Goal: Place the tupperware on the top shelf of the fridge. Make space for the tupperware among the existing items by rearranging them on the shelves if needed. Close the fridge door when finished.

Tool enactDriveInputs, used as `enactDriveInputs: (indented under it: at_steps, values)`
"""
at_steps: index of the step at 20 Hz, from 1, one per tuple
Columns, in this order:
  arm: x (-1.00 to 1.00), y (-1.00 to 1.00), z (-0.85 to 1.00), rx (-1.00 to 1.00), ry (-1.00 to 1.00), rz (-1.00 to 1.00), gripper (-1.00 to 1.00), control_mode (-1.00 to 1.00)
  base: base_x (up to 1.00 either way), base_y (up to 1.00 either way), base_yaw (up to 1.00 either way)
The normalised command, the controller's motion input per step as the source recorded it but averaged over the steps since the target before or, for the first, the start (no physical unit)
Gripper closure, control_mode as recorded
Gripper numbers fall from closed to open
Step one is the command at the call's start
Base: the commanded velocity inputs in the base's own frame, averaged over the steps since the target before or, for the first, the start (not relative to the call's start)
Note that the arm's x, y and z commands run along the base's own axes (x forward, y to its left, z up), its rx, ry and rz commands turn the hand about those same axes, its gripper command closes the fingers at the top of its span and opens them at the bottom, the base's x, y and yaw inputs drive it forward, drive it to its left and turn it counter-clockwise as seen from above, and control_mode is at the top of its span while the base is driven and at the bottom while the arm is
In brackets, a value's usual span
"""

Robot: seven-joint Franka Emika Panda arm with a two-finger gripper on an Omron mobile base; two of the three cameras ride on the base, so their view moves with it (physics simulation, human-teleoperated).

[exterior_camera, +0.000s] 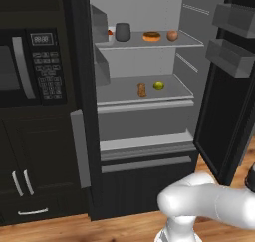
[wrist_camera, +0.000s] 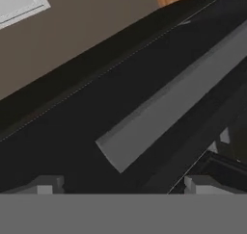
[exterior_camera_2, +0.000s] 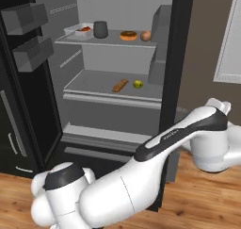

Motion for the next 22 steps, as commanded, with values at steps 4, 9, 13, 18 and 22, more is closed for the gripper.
enactDriveInputs:
  at_steps: [4, 9, 13, 18, 22]
  values:
    - [0.42, -0.35, -0.41, 0.04, 0.0, 0.16, -1.0, -1.0, 0.0, 0.0, 0.0]
    - [0.31, -0.26, -0.52, 0.01, 0.0, 0.16, -1.0, -1.0, 0.0, 0.0, 0.0]
    - [0.41, -0.04, -0.48, 0.0, -0.03, 0.13, -1.0, -1.0, 0.0, 0.0, 0.0]
    - [0.55, 0.04, -0.44, 0.0, -0.12, 0.09, -1.0, -1.0, 0.0, 0.0, 0.0]
    - [0.62, 0.07, -0.4, 0.0, -0.1, 0.09, -1.0, -1.0, 0.0, 0.0, 0.0]
